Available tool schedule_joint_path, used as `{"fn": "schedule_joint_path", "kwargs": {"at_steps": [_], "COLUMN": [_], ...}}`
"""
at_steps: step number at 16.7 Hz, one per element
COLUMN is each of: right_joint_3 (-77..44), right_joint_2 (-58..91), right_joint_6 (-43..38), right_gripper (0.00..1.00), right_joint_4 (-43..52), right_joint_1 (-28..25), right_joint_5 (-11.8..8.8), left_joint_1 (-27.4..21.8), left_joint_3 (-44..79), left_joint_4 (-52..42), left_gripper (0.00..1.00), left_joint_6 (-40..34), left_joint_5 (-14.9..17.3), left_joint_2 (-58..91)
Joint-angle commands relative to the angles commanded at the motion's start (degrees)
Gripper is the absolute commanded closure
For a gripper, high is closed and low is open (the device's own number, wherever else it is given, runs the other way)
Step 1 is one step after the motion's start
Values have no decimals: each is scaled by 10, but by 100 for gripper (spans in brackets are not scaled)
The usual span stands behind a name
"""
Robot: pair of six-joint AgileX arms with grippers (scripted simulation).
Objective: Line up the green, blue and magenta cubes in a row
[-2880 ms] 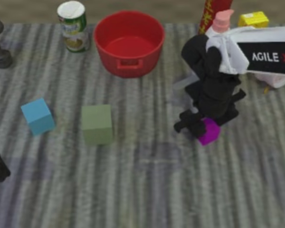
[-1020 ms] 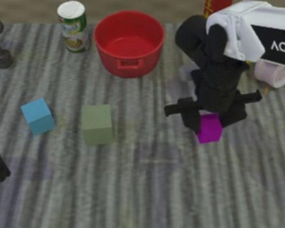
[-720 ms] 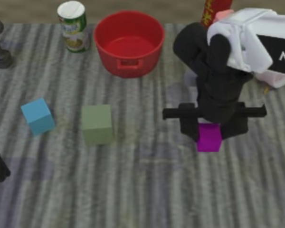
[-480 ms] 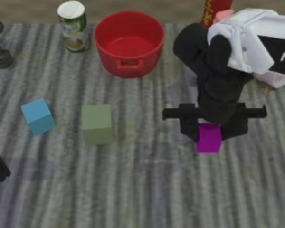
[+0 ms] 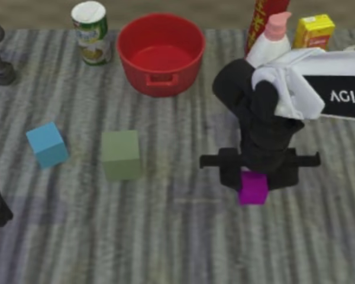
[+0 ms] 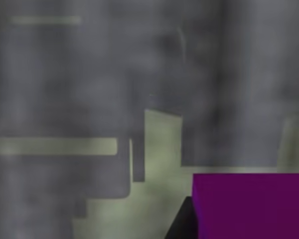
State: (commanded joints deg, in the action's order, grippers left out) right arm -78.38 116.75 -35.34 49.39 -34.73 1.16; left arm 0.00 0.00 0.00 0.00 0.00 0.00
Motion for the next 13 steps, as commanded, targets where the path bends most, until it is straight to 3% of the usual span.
{"fn": "schedule_joint_path", "kwargs": {"at_steps": [6, 13], "right_joint_3": [21, 21], "right_joint_2": [13, 13], "right_joint_6": [-1, -1], "right_gripper": [100, 47], "right_joint_4": [-29, -29], "right_joint_1": [-2, -2], "right_joint_5": [0, 0], "left_joint_1": [0, 0], "left_joint_3": [0, 0], "left_joint_4": [0, 0], "left_gripper": [0, 0], "left_joint_6": [0, 0], "left_joint_5": [0, 0], "left_joint_2": [0, 0]}}
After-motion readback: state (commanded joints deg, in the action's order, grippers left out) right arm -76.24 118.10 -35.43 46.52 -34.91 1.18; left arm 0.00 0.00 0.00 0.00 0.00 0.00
